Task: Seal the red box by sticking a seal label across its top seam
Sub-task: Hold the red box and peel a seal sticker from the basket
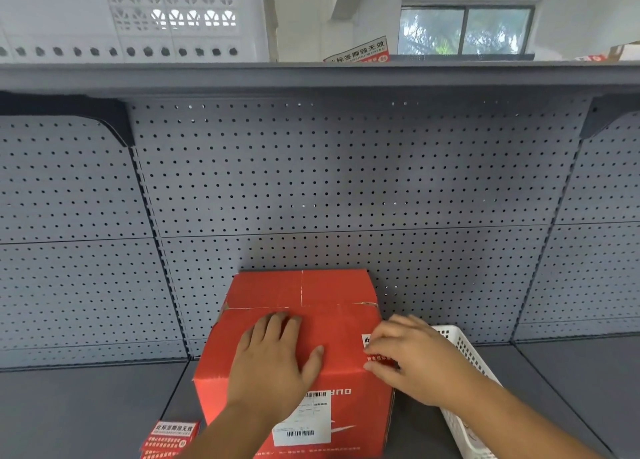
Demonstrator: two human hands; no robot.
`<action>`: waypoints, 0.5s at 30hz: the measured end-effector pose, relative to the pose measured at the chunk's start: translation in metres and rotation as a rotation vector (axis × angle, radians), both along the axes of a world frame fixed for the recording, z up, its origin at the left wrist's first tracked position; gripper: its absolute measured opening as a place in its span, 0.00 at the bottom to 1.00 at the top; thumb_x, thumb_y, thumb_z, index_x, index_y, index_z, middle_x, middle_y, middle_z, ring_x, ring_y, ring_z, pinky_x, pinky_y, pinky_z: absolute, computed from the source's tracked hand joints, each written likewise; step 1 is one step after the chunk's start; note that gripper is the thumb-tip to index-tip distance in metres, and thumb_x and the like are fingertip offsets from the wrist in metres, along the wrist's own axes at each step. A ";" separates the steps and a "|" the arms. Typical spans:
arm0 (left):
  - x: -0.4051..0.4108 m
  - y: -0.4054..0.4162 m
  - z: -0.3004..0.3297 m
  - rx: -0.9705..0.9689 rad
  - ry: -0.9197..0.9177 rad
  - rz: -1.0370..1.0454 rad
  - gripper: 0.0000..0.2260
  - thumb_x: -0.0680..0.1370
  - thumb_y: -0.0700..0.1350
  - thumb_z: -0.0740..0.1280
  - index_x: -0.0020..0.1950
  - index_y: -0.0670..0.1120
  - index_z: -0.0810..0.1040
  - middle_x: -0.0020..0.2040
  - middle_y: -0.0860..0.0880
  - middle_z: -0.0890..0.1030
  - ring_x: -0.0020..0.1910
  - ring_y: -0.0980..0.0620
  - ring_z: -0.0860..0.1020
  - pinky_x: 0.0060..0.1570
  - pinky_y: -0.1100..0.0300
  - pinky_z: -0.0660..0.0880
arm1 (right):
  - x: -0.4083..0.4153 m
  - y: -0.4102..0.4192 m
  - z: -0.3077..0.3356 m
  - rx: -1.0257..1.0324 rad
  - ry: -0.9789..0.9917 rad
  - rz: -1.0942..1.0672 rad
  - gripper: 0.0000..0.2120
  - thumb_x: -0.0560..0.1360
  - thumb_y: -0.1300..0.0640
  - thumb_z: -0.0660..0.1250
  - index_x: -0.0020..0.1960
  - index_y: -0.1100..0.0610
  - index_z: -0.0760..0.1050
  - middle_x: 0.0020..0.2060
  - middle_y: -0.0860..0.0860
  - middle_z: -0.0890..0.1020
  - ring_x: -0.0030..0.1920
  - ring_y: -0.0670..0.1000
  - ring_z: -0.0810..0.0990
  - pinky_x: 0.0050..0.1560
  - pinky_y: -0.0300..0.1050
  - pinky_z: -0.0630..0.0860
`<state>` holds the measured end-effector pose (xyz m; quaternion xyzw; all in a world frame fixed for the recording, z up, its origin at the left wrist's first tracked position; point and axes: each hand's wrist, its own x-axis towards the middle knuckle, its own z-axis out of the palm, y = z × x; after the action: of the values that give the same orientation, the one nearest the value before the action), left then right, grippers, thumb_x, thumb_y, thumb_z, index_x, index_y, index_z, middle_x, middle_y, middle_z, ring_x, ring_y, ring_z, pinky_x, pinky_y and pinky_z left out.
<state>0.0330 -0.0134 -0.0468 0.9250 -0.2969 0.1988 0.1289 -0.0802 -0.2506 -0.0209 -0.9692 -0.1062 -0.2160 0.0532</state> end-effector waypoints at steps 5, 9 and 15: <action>0.000 0.001 0.000 0.013 0.012 -0.003 0.29 0.79 0.69 0.52 0.71 0.53 0.73 0.70 0.50 0.75 0.71 0.45 0.70 0.71 0.44 0.66 | -0.002 0.003 0.000 -0.051 -0.048 0.007 0.11 0.78 0.42 0.64 0.49 0.44 0.83 0.45 0.39 0.81 0.47 0.44 0.76 0.51 0.46 0.76; 0.000 0.001 -0.001 0.005 0.011 -0.001 0.29 0.79 0.68 0.53 0.69 0.52 0.74 0.69 0.49 0.77 0.69 0.44 0.72 0.70 0.43 0.69 | -0.003 0.007 -0.001 -0.060 -0.058 -0.021 0.15 0.77 0.37 0.64 0.49 0.45 0.83 0.46 0.39 0.82 0.47 0.45 0.78 0.51 0.44 0.74; -0.001 0.001 -0.001 0.013 0.012 0.000 0.29 0.79 0.68 0.52 0.70 0.52 0.73 0.70 0.49 0.76 0.71 0.44 0.71 0.70 0.43 0.67 | -0.002 0.007 0.000 -0.053 -0.066 -0.022 0.12 0.78 0.41 0.63 0.47 0.44 0.83 0.44 0.38 0.81 0.46 0.44 0.77 0.50 0.45 0.75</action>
<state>0.0324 -0.0129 -0.0475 0.9271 -0.2972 0.1913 0.1248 -0.0822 -0.2437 -0.0211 -0.9637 -0.1028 -0.2456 0.0214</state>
